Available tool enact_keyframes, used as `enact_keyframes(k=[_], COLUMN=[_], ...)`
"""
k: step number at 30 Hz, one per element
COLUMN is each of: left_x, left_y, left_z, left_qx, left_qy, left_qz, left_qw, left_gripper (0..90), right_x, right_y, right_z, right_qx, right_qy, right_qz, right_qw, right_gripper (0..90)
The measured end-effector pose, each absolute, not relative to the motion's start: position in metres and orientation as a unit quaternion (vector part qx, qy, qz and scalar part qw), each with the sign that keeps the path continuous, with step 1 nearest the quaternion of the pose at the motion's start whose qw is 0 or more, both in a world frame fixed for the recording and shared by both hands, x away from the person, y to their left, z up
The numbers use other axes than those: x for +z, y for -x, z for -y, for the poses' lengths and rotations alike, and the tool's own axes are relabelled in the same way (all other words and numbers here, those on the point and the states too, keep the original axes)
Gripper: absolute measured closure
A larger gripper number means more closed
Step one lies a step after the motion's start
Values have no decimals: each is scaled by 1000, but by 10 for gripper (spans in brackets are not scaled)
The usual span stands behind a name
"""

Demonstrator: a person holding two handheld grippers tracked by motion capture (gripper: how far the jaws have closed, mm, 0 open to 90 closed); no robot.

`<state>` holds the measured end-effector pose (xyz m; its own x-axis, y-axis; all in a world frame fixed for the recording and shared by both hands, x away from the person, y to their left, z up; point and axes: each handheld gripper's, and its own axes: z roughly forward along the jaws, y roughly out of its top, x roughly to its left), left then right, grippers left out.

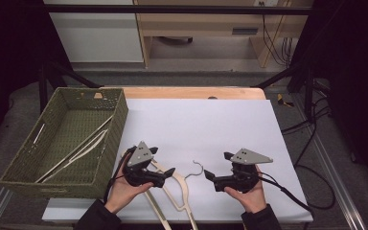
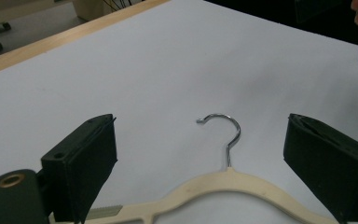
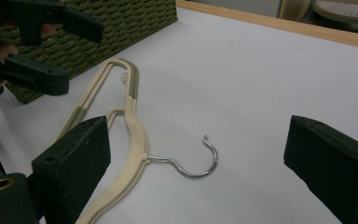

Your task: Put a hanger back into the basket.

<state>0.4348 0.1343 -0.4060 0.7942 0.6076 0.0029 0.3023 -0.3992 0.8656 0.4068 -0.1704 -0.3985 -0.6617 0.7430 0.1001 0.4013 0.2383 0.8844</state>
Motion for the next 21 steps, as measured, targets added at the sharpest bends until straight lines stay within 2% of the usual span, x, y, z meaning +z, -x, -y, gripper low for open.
enact_keyframes(k=[9,21], left_x=[-426,-448], left_y=[-446,-461], left_z=[-107,-83], left_qx=[140,110], left_qy=[-841,-870], left_qz=[-272,-266], left_qw=[445,400], left_gripper=[156,355], right_x=[-394,-389], right_y=[-406,-405], right_z=[185,194], right_qx=[506,513], right_qy=[-380,-383], right_qz=[-751,-744], right_qw=[184,190], right_gripper=[76,79])
